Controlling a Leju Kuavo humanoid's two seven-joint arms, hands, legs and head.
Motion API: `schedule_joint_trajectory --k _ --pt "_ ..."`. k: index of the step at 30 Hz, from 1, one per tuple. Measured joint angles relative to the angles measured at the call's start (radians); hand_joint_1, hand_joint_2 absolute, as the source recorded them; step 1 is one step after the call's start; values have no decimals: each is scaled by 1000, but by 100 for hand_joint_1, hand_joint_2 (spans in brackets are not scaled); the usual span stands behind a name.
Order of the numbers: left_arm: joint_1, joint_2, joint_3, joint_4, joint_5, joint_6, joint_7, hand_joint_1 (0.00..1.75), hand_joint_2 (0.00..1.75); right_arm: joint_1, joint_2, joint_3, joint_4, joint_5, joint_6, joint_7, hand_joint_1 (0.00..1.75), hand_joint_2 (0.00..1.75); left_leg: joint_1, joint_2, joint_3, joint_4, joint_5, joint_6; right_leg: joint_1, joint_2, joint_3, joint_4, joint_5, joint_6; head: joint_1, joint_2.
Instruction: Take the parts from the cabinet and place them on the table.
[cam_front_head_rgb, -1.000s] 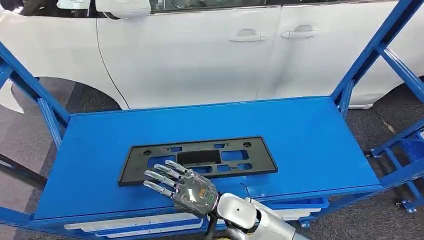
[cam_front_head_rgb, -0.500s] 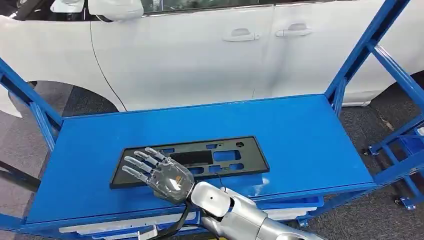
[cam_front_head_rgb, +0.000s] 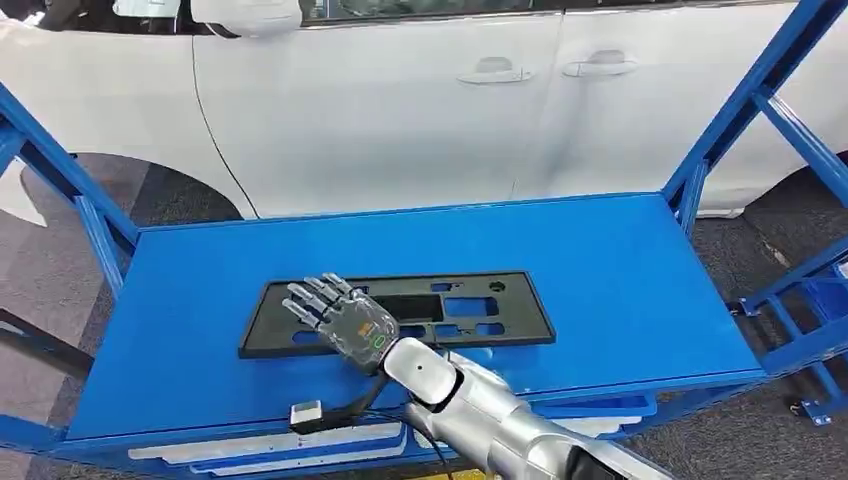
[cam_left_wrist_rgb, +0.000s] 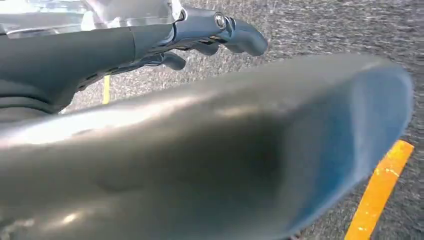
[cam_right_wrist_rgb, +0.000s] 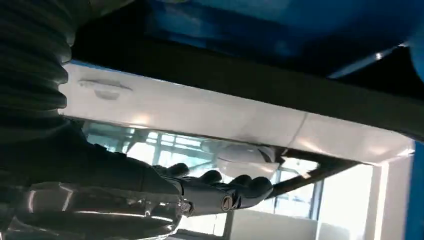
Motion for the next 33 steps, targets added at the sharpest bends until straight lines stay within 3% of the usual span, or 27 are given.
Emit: schedule_joint_trajectory --k 3,5,6,8,9,10,11,13,14,15,16,18,20,21,24,25,26,27,29,30,33 --pt "-2 6 0 0 -6 -4 -6 0 0 -21 6 -5 69 16 16 35 0 175 5 1 2 -8 5 -16 3 1 -3 -2 5 -4 4 0" --pt "-2 9 0 0 -9 -4 -6 0 0 -38 10 -16 101 35 27 62 0 175 5 1 0 8 -9 -27 -9 -1 8 -23 16 -13 2 0" --pt "-2 11 0 0 -11 -4 -6 0 0 -48 10 -19 120 46 30 71 0 175 6 2 -21 54 -42 -30 -10 -3 10 -25 17 -20 -2 0" --pt "-2 19 0 0 -15 -4 -5 0 0 -57 8 -23 149 57 36 82 0 175 8 2 -96 218 -122 -39 -9 -3 8 -25 17 -21 -1 0" --pt "0 20 0 0 -17 -4 -5 0 0 -60 7 -27 162 67 44 94 0 175 8 2 -127 288 -143 -43 -9 -3 8 -24 17 -21 -1 0" --pt "2 22 0 0 -18 -5 -5 0 0 -63 4 -30 172 72 49 105 0 175 9 2 -139 311 -139 -45 -9 -2 9 -24 17 -21 -2 0" --pt "3 23 0 0 -18 -7 -5 0 0 -67 -1 -37 179 78 56 118 0 175 12 2 -127 285 -114 -47 -10 -1 11 -24 16 -21 -2 0" --pt "1 29 0 0 -21 -12 -8 0 0 -80 -12 -51 190 90 68 143 0 175 17 3 -53 138 -35 -48 -12 -1 16 -21 13 -16 -1 0" --pt "1 31 0 0 -23 -14 -12 0 0 -90 -21 -59 196 97 77 158 141 175 20 3 6 25 7 -48 -12 -1 16 -14 9 -9 -2 0" --pt "0 31 0 0 -26 -18 -13 0 0 -98 -30 -68 202 101 88 167 175 175 18 2 18 0 -14 -41 -5 -1 13 -8 5 -1 -2 0" --pt "-1 32 0 0 -30 -20 -15 0 0 -106 -38 -76 205 104 103 174 175 175 15 -1 19 -2 -8 -27 -3 0 12 -7 5 3 1 0" --pt "0 33 0 0 -32 -20 -16 0 0 -112 -50 -97 212 106 138 175 175 175 13 -1 17 0 -7 -17 -4 1 14 -12 10 13 1 0" --pt "0 33 0 0 -31 -20 -16 0 0 -115 -56 -110 216 107 160 164 175 175 18 2 18 -9 3 0 -9 2 12 1 0 25 0 0" --pt "-2 33 1 0 -31 -20 -17 0 0 -117 -57 -116 216 108 166 157 175 175 18 3 16 -9 4 4 -10 1 -6 37 -29 30 5 0" --pt "-4 33 2 0 -28 -20 -24 0 0 -116 -58 -127 221 114 177 145 175 175 15 6 3 -9 7 10 -12 1 -126 283 -147 39 6 0" --pt "-3 34 2 0 -27 -21 -26 0 0 -115 -58 -130 221 116 178 142 175 175 14 6 2 -9 8 10 -13 1 -145 323 -152 40 5 0" --pt "-3 34 2 0 -27 -22 -27 0 0 -115 -58 -134 221 116 180 139 175 175 14 6 2 -9 8 10 -13 1 -139 313 -135 38 6 0" --pt "-3 34 3 0 -24 -24 -30 0 0 -115 -58 -139 222 116 183 133 175 175 13 5 4 -8 9 9 -12 1 -106 252 -94 34 6 0" --pt "-4 33 6 0 -18 -32 -37 0 0 -118 -58 -148 222 116 187 121 175 175 11 3 9 -8 9 7 -9 1 -5 52 -5 17 6 0" --pt "-4 31 7 0 -17 -34 -40 0 0 -119 -58 -152 222 116 189 119 175 175 9 3 8 -8 9 3 -5 1 20 -7 -6 9 5 0" --pt "-5 29 10 0 -17 -38 -53 0 0 -119 -52 -163 221 112 187 105 175 175 7 3 4 -9 12 -15 2 -1 15 -9 -1 4 4 0"
